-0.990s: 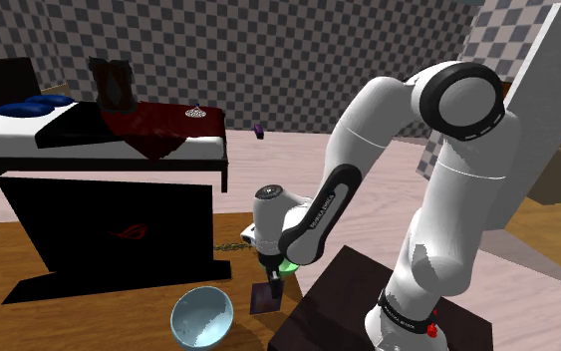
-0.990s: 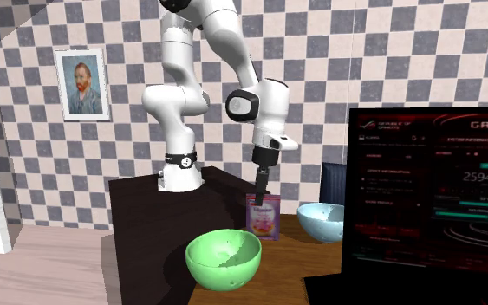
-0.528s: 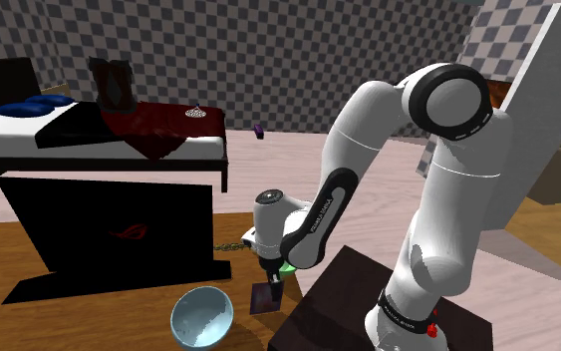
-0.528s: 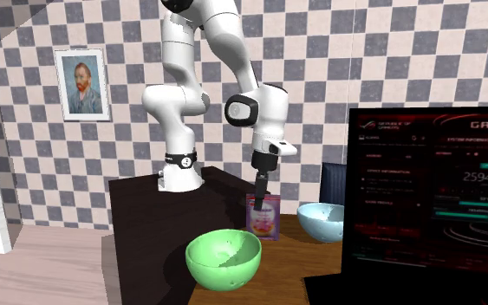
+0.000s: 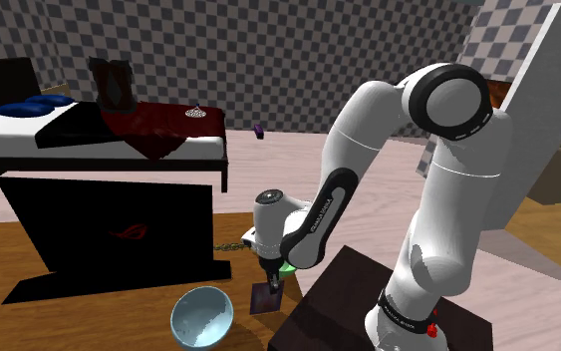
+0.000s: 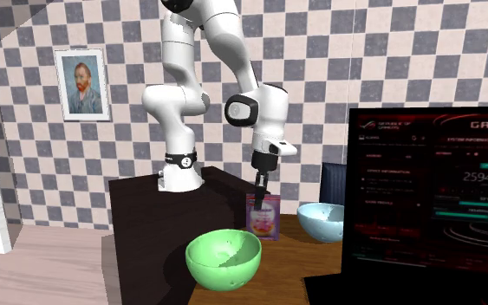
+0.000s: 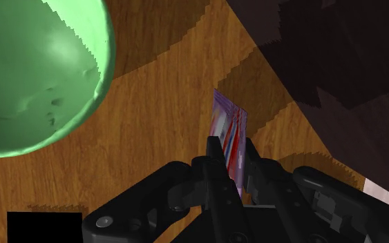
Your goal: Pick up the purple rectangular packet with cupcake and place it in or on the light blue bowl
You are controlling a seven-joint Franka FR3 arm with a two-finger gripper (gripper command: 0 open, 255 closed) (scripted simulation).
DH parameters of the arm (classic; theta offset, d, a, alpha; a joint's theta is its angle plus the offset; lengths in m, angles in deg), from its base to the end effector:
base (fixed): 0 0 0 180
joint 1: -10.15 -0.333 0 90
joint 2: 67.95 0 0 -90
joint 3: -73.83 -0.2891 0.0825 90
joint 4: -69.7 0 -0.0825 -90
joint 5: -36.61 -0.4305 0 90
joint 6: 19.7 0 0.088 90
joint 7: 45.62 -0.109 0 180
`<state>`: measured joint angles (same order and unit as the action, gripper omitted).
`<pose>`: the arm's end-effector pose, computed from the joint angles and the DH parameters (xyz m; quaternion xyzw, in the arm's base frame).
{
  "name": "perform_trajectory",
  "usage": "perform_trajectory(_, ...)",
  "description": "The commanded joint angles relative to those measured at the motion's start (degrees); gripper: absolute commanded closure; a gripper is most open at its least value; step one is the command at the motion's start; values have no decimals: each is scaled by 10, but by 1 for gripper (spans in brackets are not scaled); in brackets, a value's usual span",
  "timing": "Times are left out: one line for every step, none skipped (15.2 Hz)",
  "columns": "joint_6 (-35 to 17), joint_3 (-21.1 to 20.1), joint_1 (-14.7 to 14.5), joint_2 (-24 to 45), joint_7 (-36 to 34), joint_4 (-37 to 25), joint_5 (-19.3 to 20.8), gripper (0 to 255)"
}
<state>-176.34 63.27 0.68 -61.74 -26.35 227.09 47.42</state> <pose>0.3606 0.1434 0.1036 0.9064 0.4177 -0.0585 0.0226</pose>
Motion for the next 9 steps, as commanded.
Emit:
perform_trajectory(0, 0, 0, 0, 0, 0, 0, 255)
perform_trajectory(0, 0, 0, 0, 0, 0, 0, 255)
perform_trajectory(0, 0, 0, 0, 0, 0, 0, 255)
perform_trajectory(0, 0, 0, 0, 0, 0, 0, 255)
perform_trajectory(9, -3, 1, -11, 7, 1, -9, 255)
perform_trajectory(18, -6, 2, -22, 13, 3, -17, 255)
perform_trajectory(27, -8, 2, -32, 19, 4, -25, 255)
perform_trajectory(37, -10, 2, -43, 25, 5, -33, 255)
perform_trajectory(46, -11, 1, -54, 30, 5, -40, 255)
